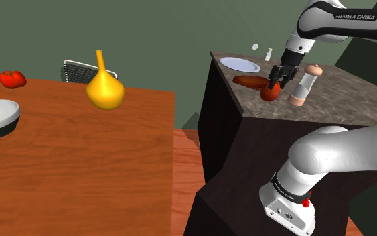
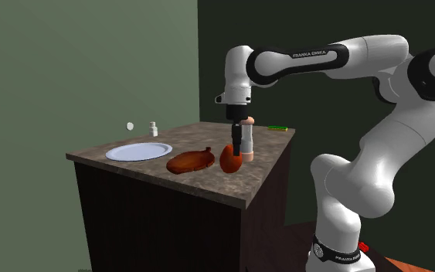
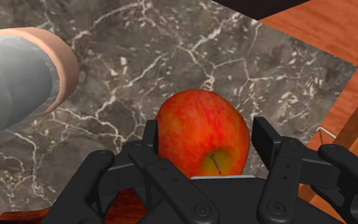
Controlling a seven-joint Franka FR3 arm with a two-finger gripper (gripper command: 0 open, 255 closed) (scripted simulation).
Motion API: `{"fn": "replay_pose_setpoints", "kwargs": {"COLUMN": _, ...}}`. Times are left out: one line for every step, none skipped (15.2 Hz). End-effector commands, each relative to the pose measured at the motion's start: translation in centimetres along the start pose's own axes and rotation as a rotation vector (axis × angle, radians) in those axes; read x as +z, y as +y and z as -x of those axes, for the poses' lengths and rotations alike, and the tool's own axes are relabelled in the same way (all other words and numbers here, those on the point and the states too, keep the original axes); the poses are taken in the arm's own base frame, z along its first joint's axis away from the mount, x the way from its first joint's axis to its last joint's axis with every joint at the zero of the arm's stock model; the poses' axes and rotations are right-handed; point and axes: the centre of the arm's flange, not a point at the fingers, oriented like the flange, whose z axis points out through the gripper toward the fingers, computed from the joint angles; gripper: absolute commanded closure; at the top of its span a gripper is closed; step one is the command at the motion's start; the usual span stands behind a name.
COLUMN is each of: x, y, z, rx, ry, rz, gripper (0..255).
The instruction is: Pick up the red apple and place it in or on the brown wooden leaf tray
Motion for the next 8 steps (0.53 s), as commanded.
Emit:
{"fn": "replay_pose_setpoints", "kwargs": {"x": 0.1, "y": 0.0, "z": 0.0, "rx": 0.000, "ry": -0.002, "rz": 0.000, "gripper": 255}}
{"fn": "replay_pose_setpoints", "kwargs": {"x": 0.1, "y": 0.0, "z": 0.0, "rx": 0.000, "ry": -0.002, "rz": 0.000, "gripper": 255}}
{"fn": "replay_pose_setpoints", "kwargs": {"x": 0.1, "y": 0.0, "z": 0.0, "rx": 0.000, "ry": -0.002, "rz": 0.000, "gripper": 255}}
{"fn": "replay_pose_setpoints", "kwargs": {"x": 0.1, "y": 0.0, "z": 0.0, "rx": 0.000, "ry": -0.002, "rz": 0.000, "gripper": 255}}
{"fn": "replay_pose_setpoints", "kwargs": {"x": -0.4, "y": 0.0, "z": 0.0, "rx": 0.000, "ry": -0.002, "rz": 0.000, "gripper": 255}}
{"fn": "replay_pose_setpoints", "kwargs": {"x": -0.9, "y": -0.1, "z": 0.0, "rx": 0.000, "ry": -0.002, "rz": 0.000, "gripper": 255}}
{"fn": "replay_pose_setpoints", "kwargs": {"x": -1.5, "y": -0.1, "z": 0.0, "rx": 0.000, "ry": -0.002, "rz": 0.000, "gripper": 255}}
{"fn": "replay_pose_setpoints", "kwargs": {"x": -2.0, "y": -0.1, "z": 0.0, "rx": 0.000, "ry": -0.002, "rz": 0.000, "gripper": 255}}
